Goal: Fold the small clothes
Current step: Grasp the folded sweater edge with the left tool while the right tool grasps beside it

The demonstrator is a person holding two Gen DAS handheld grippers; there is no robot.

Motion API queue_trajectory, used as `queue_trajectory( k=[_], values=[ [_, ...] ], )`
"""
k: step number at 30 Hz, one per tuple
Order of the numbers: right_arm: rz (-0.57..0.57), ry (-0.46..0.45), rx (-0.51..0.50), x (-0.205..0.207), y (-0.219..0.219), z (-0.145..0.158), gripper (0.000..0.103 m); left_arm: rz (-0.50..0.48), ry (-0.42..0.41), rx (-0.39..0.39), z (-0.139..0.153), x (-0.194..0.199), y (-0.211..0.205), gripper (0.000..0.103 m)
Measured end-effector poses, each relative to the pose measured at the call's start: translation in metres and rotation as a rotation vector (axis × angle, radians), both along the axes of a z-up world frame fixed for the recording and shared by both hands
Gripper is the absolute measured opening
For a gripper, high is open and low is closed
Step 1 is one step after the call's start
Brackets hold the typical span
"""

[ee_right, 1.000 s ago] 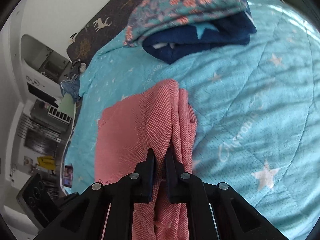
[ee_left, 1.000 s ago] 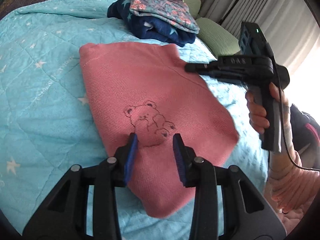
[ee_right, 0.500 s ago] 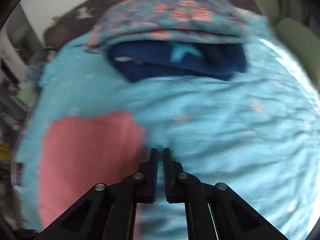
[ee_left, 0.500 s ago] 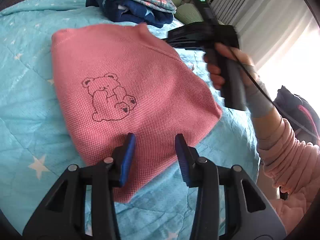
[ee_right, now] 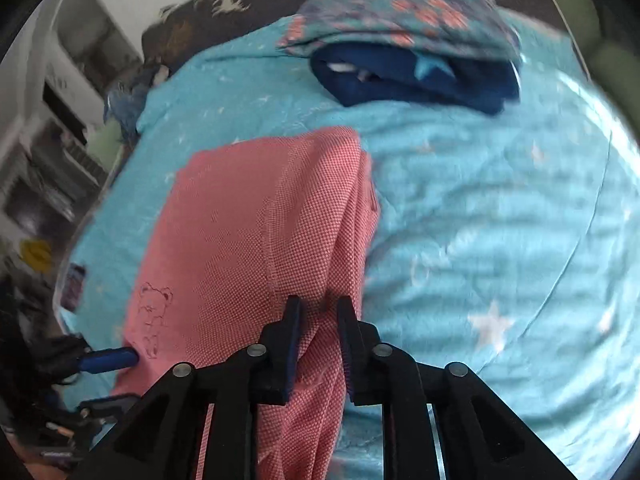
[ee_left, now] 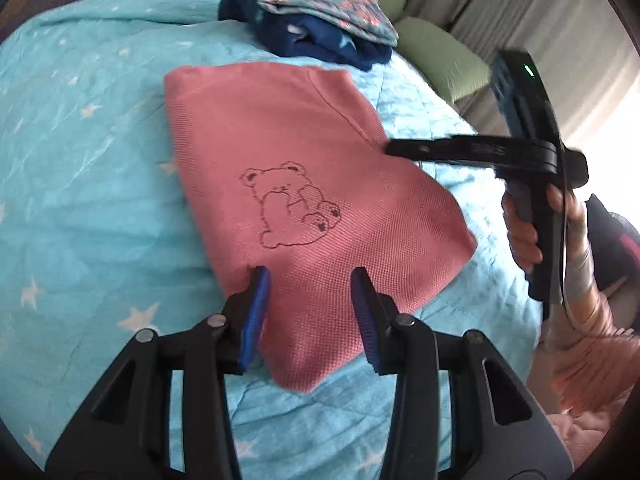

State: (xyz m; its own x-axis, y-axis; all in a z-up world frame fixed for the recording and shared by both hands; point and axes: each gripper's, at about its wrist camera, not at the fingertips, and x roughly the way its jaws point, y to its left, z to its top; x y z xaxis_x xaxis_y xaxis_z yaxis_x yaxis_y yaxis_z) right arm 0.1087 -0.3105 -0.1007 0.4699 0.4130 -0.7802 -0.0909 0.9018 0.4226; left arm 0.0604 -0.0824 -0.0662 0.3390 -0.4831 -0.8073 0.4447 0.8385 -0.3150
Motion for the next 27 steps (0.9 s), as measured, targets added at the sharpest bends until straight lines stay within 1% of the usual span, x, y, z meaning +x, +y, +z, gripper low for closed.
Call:
queue_trajectory(
  k=[1, 2, 3, 4, 6, 8, 10, 12, 13, 15, 18, 24, 27],
  values=[
    [-0.009, -0.001, 0.02, -0.004, -0.005, 0.004, 0.022, 0.012, -0.003, -0.006, 0.003, 0.001, 0.004, 0.046],
    [-0.016, -0.025, 0.029, -0.011, -0.011, 0.011, 0.025, 0.031, -0.013, -0.003, 0.006, 0.004, 0.008, 0.051],
    [-0.019, -0.046, 0.031, -0.015, -0.014, 0.016, 0.034, 0.063, -0.04, 0.004, 0.012, 0.008, 0.013, 0.062],
    [-0.025, -0.067, 0.039, -0.019, -0.019, 0.022, 0.055, 0.085, -0.063, 0.0, 0.016, 0.012, 0.016, 0.063],
    [-0.047, -0.077, 0.067, -0.019, -0.03, 0.026, 0.074, 0.109, -0.074, -0.014, 0.02, 0.02, 0.021, 0.064],
    [-0.046, -0.046, 0.118, -0.016, -0.033, 0.021, 0.075, 0.12, -0.062, -0.02, 0.018, 0.032, 0.024, 0.065],
    [-0.028, -0.002, 0.174, -0.01, -0.034, 0.012, 0.077, 0.131, -0.04, 0.014, 0.01, 0.044, 0.023, 0.065],
    [-0.021, 0.038, 0.188, -0.001, -0.034, 0.0, 0.077, 0.132, 0.01, 0.042, -0.003, 0.057, 0.022, 0.065],
    [-0.016, 0.053, 0.186, 0.003, -0.033, -0.005, 0.077, 0.129, 0.036, 0.04, -0.008, 0.06, 0.023, 0.065],
    [0.007, 0.066, 0.185, 0.009, -0.024, -0.01, 0.078, 0.131, 0.079, 0.01, -0.017, 0.067, 0.024, 0.065],
    [0.045, 0.053, 0.176, 0.014, -0.018, -0.01, 0.082, 0.131, 0.112, -0.052, -0.021, 0.077, 0.026, 0.065],
    [0.096, 0.073, 0.226, 0.032, -0.01, -0.016, 0.082, 0.134, 0.136, -0.105, -0.027, 0.087, 0.026, 0.066],
    [0.155, 0.074, 0.268, 0.045, -0.006, -0.025, 0.083, 0.122, 0.137, -0.122, -0.027, 0.092, 0.024, 0.067]
  ],
)
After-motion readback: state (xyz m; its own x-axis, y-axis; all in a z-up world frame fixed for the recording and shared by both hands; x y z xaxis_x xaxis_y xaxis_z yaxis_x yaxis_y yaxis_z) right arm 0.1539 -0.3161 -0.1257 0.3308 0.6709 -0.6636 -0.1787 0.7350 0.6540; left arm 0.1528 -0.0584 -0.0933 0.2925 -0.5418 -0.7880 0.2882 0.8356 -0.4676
